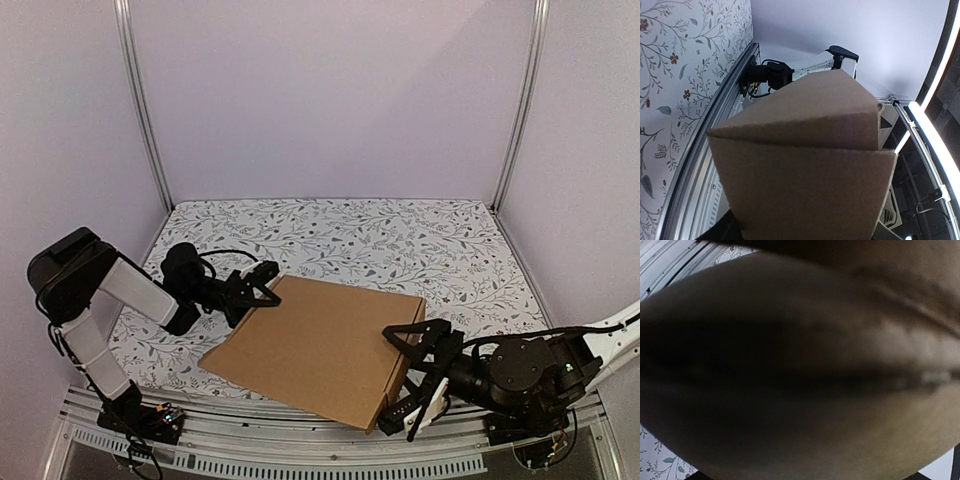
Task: Fold the paper box
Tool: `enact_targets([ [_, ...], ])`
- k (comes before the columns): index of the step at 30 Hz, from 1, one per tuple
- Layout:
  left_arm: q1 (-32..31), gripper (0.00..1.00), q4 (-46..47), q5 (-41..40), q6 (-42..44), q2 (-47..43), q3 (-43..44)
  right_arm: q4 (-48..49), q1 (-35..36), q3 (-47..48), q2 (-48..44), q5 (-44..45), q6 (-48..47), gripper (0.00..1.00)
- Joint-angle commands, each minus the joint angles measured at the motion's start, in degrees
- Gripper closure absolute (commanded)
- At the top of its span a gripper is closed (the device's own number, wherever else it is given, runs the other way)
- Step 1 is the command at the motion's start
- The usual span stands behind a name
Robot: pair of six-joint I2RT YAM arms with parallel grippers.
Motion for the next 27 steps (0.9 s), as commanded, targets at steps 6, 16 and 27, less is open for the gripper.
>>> enact_targets([
  [6, -0.94, 0.62, 4.12, 0.42, -1.24, 2.63, -0.30, 6.64, 0.44, -0.42, 0.71, 3.11, -1.44, 0.52],
  [16, 0.01, 0.19, 2.03, -2.57, 0.44, -2.48, -0.39, 1.69, 0.46, 1.39, -1.76, 4.16, 11.57, 0.59],
  [27, 0.90, 0.00, -83.00, -18.41, 56.49, -18.72, 15.24, -2.00, 0.47, -0.06, -1.65, 6.64, 31.23, 0.59],
])
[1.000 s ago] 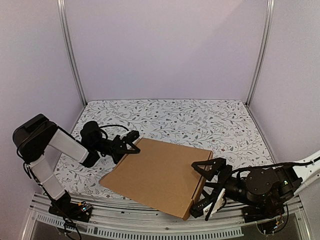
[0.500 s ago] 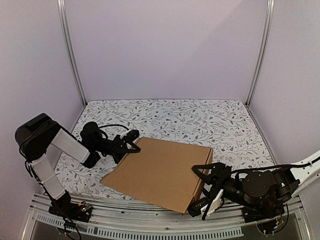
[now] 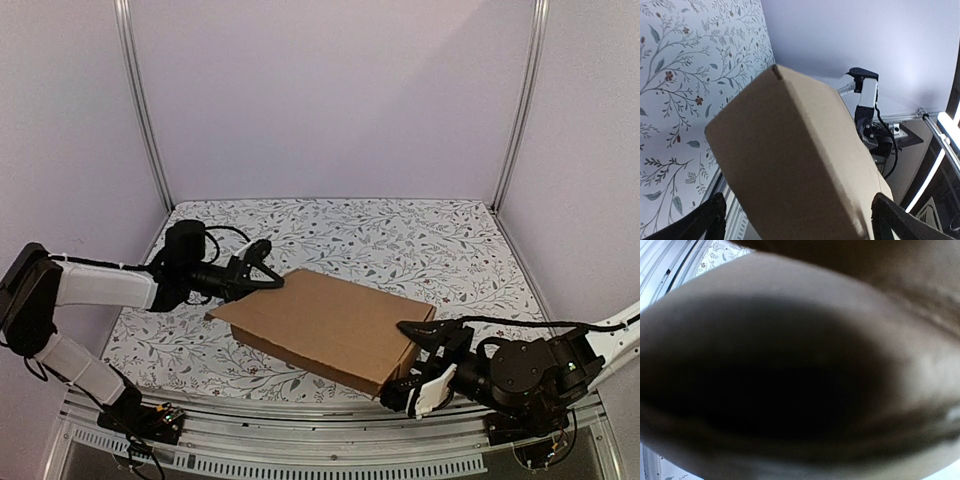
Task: Fold the paper box
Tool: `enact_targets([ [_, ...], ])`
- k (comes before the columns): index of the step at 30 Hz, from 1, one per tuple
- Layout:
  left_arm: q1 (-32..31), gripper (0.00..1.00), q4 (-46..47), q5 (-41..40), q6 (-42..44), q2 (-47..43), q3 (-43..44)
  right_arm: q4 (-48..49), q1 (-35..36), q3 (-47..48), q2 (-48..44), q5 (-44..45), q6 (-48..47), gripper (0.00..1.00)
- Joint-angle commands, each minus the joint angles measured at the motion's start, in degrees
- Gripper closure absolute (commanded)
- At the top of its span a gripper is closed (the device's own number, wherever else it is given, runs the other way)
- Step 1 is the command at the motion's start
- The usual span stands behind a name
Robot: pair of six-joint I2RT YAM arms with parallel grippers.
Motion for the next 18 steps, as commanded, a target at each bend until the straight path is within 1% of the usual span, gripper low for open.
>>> enact_targets([
  [1, 0.67, 0.00, -49.03, -13.51, 32.43, -5.84, 11.37, 0.04, 0.23, 0.12, -0.84, 1.98, 12.06, 0.59],
  [3, 1.13, 0.01, -54.04, -17.77, 34.67, -8.20, 13.24, -0.25, 0.23, -0.62, -1.34, 1.16, 15.72, 0.58],
  [7, 1.89, 0.01, -60.28, -27.72, 37.57, -12.92, 15.77, -0.11, -0.01, -2.90, -2.56, -0.24, 22.41, 0.57],
  [13, 2.34, 0.00, -63.75, -39.94, 39.58, -20.61, 16.94, 2.05, -2.58, -7.32, -7.01, -3.01, 31.61, 0.57],
  [16, 2.41, 0.00, -63.71, -45.69, 40.13, -25.53, 16.45, 2.04, -5.94, -9.81, -9.46, -7.00, 35.82, 0.55],
  [18, 2.44, 0.00, -62.28, -47.65, 40.15, -28.67, 15.56, 2.19, -8.94, -11.21, -11.83, -10.96, 38.17, 0.55],
])
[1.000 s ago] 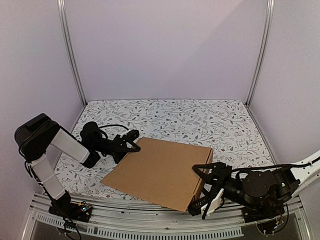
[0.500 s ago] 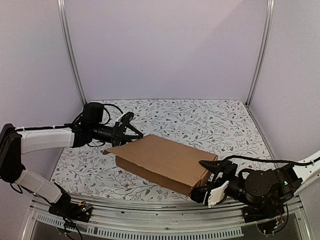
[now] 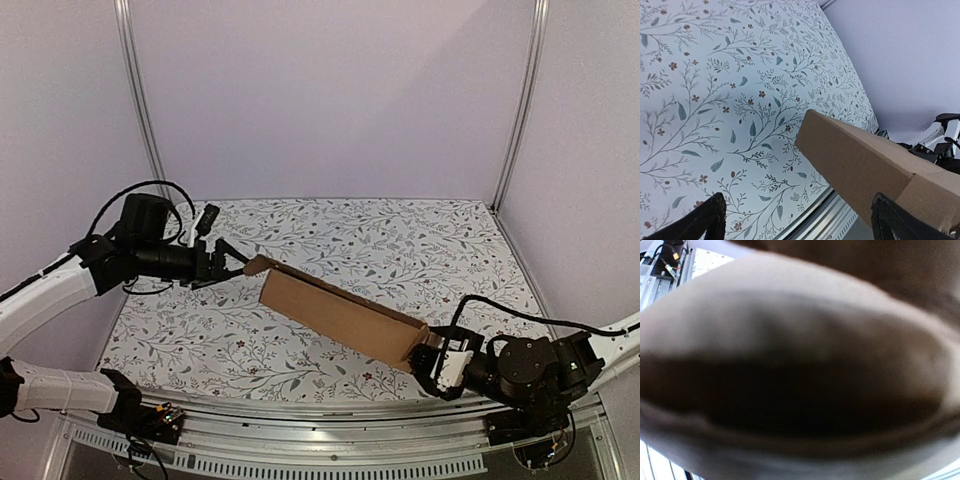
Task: Fold the paper box
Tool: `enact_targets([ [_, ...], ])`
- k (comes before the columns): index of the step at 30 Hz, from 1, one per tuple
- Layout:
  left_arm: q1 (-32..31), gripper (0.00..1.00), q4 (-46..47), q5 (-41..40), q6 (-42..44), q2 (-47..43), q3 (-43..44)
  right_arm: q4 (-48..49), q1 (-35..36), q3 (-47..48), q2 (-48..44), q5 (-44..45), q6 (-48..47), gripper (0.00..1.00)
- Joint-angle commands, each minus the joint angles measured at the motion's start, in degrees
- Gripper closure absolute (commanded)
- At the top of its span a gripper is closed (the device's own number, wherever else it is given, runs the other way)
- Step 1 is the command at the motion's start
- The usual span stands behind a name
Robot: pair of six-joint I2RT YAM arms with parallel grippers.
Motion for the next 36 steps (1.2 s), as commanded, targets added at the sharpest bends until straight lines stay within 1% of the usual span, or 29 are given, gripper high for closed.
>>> enact_targets([
  [1, 0.76, 0.00, -0.75, -9.67, 2.47, -6.80, -0.20, 2.58, -5.99, -2.86, -4.40, -8.71, 9.39, 0.55],
  [4, 0.76, 0.01, 0.97, -9.49, 2.62, -9.76, -1.32, 4.14, -11.68, -4.85, -6.11, -16.79, 12.96, 0.55],
  [8, 0.76, 0.00, 2.69, -7.21, 2.58, -11.03, -2.60, 8.54, -19.43, -6.83, -5.84, -28.64, 16.83, 0.55],
  [11, 0.76, 0.00, 3.20, -6.24, 2.58, -11.22, -3.30, 12.46, -24.23, -7.93, -3.55, -38.19, 19.87, 0.55],
  [16, 0.75, 0.00, 3.01, -5.16, 3.20, -10.91, -3.59, 20.73, -30.30, -8.86, 2.73, -49.66, 22.23, 0.55],
  [20, 0.76, 0.00, 2.69, -5.52, 3.52, -10.91, -3.56, 26.87, -33.24, -8.38, 9.49, -56.04, 22.46, 0.57],
  [27, 0.67, 0.01, 2.01, -7.78, 3.78, -10.16, -3.83, 39.00, -34.87, -7.71, 22.98, -61.92, 20.41, 0.59],
  [32, 0.67, 0.10, 1.03, -9.43, 4.99, -8.29, -3.50, 43.39, -35.26, -5.97, 31.62, -64.20, 19.65, 0.62],
  [33, 0.61, 0.14, 0.86, -9.47, 5.37, -7.87, -3.35, 44.45, -35.20, -5.94, 33.26, -64.14, 19.65, 0.63],
  [34, 0.59, 0.20, 0.57, -9.24, 5.87, -7.34, -3.19, 45.61, -35.14, -6.01, 34.12, -64.06, 19.78, 0.63],
  [35, 0.58, 0.24, 0.25, -9.02, 6.25, -6.81, -2.93, 46.10, -35.15, -5.97, 35.06, -63.94, 19.81, 0.64],
  [36, 0.58, 0.33, -0.34, -8.96, 6.58, -6.36, -2.77, 46.34, -35.21, -5.94, 35.69, -63.69, 19.77, 0.64],
])
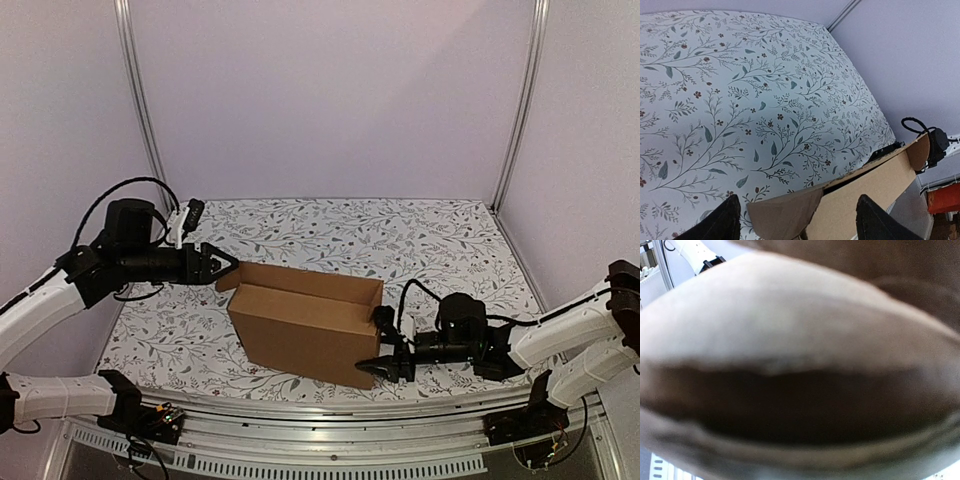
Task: Fold the paper box
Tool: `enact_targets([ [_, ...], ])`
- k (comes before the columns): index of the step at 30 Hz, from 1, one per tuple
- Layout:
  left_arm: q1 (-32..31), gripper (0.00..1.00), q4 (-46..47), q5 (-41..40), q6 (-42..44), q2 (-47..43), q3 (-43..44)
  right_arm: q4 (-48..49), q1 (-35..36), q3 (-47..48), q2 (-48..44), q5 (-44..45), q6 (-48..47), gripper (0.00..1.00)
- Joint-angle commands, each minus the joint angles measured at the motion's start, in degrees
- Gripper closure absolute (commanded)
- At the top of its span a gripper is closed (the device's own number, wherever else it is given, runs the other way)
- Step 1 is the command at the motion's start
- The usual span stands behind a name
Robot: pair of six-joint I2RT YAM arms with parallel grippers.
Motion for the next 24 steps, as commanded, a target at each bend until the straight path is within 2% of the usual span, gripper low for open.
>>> enact_targets([
  [1, 0.47, 0.39, -2.44, -0.63, 2.57, 2.08, 0.41, 4.05, -0.26, 0.67, 3.94, -1.53, -0.50, 0.65],
  [9, 0.31, 0.63, -7.24, -1.83, 5.31, 2.90, 2.56, 3.99, -0.20, 0.32, 5.58, 1.10, -1.82, 0.65],
  [13, 0.30, 0.83, -9.28, -2.04, 6.39, 3.00, 4.14, 3.75, -0.22, 0.77, 6.43, 1.90, -2.43, 0.66],
  [16, 0.00, 0.95, -9.37, -1.08, 6.28, 3.23, 4.87, 4.00, -0.24, 1.18, 7.34, 2.51, -2.98, 0.68],
  [19, -0.88, 1.00, -9.57, 0.05, 6.09, 3.82, 5.37, 5.57, -0.24, 1.20, 8.27, 3.94, -3.10, 0.68],
  [24, -3.39, 1.00, -10.33, -0.12, 4.63, 4.14, 5.53, 6.72, -0.05, 1.13, 8.89, 6.74, -3.69, 0.68],
])
